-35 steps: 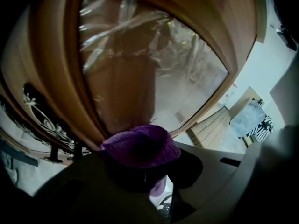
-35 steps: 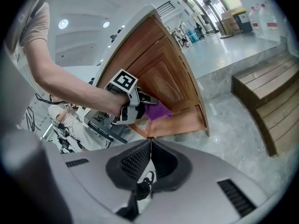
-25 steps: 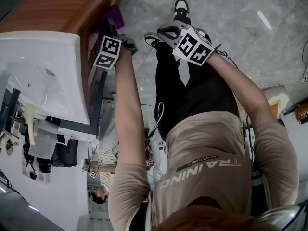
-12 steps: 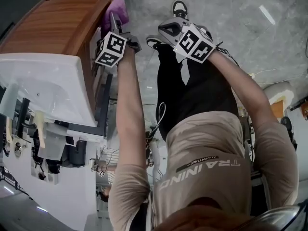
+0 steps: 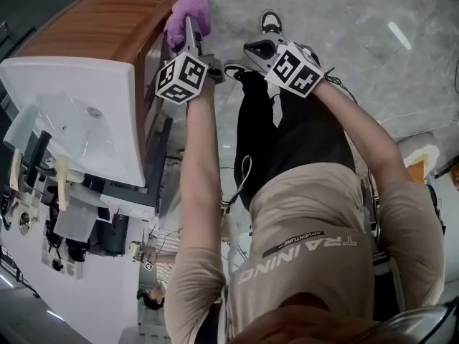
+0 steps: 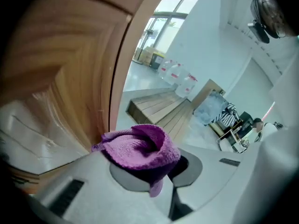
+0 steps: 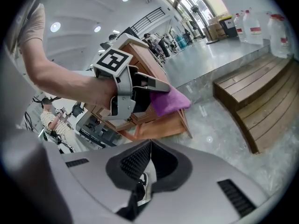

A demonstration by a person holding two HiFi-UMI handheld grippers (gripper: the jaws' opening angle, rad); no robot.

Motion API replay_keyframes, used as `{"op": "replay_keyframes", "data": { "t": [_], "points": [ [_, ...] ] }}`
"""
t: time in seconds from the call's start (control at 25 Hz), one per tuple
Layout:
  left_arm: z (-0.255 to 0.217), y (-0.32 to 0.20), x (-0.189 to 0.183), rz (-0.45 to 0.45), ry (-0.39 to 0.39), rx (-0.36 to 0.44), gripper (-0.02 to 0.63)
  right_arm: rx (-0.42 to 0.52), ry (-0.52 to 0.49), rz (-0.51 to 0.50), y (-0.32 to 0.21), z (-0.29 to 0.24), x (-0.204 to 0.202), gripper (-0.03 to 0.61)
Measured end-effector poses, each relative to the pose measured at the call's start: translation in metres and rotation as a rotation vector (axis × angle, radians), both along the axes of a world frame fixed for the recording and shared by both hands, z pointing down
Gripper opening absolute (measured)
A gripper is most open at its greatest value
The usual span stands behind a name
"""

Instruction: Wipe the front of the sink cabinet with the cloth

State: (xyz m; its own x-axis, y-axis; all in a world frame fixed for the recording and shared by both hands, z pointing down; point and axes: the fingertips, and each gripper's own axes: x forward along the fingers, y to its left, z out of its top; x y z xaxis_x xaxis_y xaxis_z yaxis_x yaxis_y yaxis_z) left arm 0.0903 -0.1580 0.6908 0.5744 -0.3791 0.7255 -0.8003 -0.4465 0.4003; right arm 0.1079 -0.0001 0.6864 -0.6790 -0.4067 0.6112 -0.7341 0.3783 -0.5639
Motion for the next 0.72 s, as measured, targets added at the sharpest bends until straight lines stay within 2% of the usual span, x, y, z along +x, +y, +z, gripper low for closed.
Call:
{"op": "replay_keyframes", "data": {
  "t": [0.12,0.24,0.36,0.48,0.6,0.72],
  "points": [
    [-0.026,0.02,-0.003,0.038,0.023,0.024,0.049,0.012,0.026,-0.031,0.011,-0.018,-0.008,0.012],
    [-0.049,0.043,-0.023,0.047,0.024,0.049,0.049,0.0,0.04,0.004,0.019,-0.041,-0.014,0.012],
    [-0.072,0.074,-0.056,0.007,0.045,0.02,0.049,-0.009,0.041,0.046,0.031,-0.072,-0.025,0.012],
    [-0.101,0.105,-0.092,-0.036,0.055,-0.018,0.049,-0.005,0.047,0.044,0.044,-0.105,-0.042,0.012],
    [-0.14,0.119,-0.124,-0.085,0.078,0.005,0.049,0.021,0.067,0.024,0.043,-0.138,-0.059,0.012],
    [-0.183,0.122,-0.15,-0.107,0.088,0.068,0.049,0.065,0.079,0.017,0.032,-0.172,-0.074,0.012]
  ]
}}
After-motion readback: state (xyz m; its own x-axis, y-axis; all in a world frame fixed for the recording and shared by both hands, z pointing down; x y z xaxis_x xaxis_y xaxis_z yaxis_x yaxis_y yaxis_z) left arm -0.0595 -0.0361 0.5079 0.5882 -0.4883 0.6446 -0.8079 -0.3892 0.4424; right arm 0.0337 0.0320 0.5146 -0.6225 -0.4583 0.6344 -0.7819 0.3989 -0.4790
